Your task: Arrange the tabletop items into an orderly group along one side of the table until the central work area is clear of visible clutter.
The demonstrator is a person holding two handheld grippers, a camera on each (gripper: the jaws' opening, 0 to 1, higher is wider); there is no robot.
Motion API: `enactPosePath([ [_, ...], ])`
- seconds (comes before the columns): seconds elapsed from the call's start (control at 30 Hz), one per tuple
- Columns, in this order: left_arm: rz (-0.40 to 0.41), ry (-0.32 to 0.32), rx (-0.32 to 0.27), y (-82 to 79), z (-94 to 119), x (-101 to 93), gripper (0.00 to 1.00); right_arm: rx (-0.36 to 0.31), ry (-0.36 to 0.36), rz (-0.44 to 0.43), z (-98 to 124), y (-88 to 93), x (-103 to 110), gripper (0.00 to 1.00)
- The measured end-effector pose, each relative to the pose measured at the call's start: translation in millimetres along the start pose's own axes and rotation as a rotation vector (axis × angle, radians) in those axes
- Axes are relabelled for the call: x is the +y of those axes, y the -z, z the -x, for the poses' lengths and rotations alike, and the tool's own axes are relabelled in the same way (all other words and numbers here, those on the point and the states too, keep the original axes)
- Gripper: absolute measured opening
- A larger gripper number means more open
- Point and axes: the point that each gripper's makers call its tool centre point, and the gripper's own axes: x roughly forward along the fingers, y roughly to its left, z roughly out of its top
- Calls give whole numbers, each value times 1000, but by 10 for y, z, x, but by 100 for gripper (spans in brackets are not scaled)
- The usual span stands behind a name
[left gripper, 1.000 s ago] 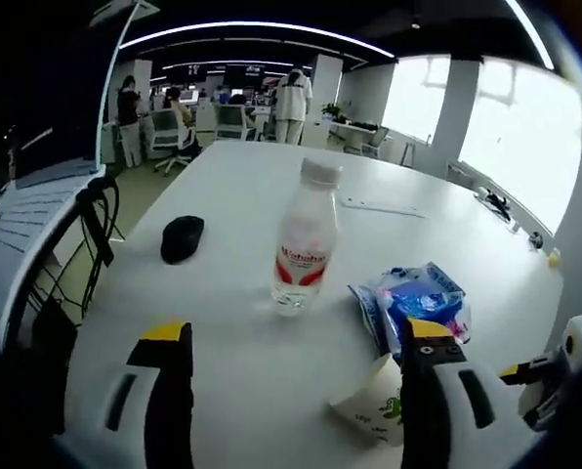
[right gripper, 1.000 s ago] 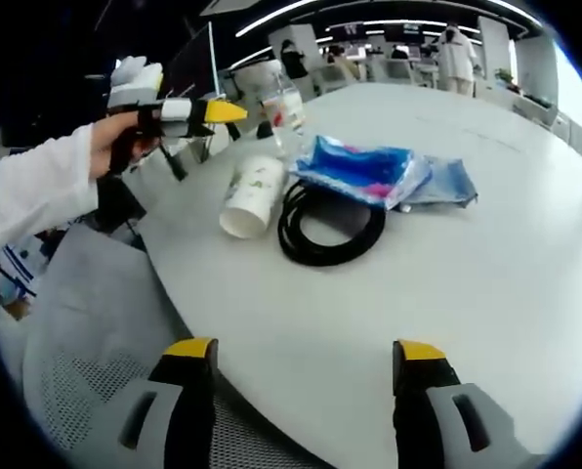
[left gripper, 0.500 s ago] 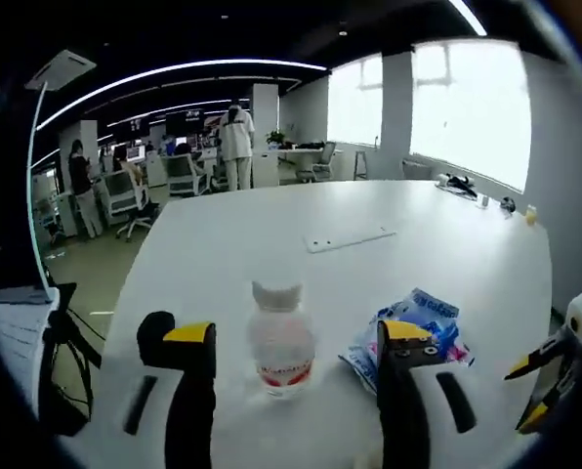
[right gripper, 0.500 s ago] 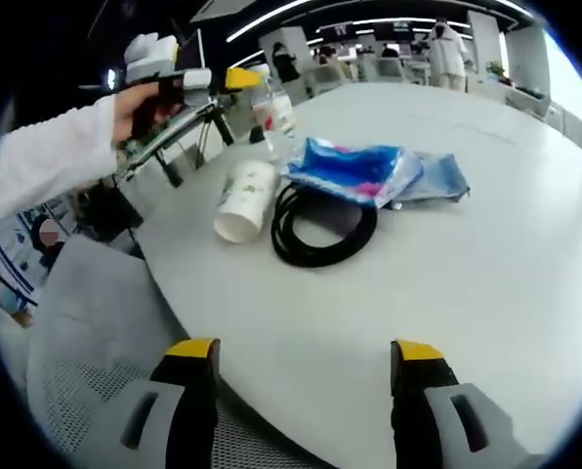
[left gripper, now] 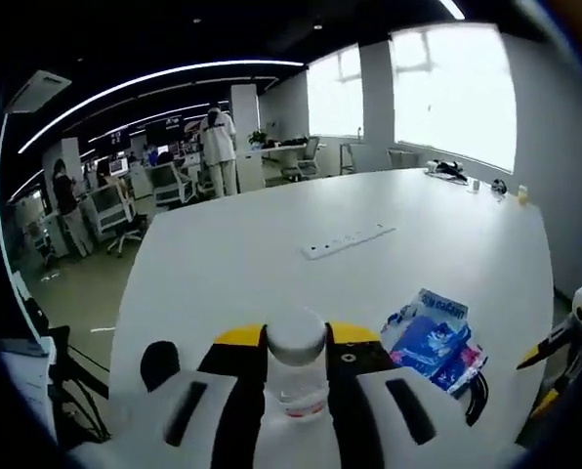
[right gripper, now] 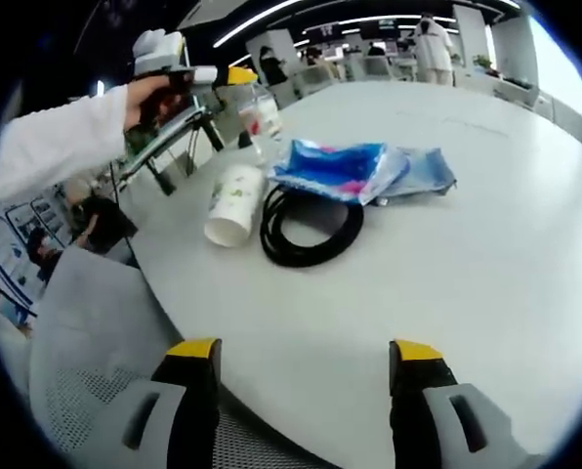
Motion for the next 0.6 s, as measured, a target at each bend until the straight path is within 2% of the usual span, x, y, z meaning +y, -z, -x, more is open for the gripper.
enactPosePath([
  [0.33, 54, -76, 18, 0, 0, 16, 20, -1, -6, -6, -5, -4, 9, 70],
  [0.37, 83, -95, 29, 7, 5, 34, 20, 3, -6, -4, -6, 3, 8, 70],
  [0.6, 63, -104, 22, 4, 18, 21, 20, 1, -8, 6, -7, -6, 12, 69],
])
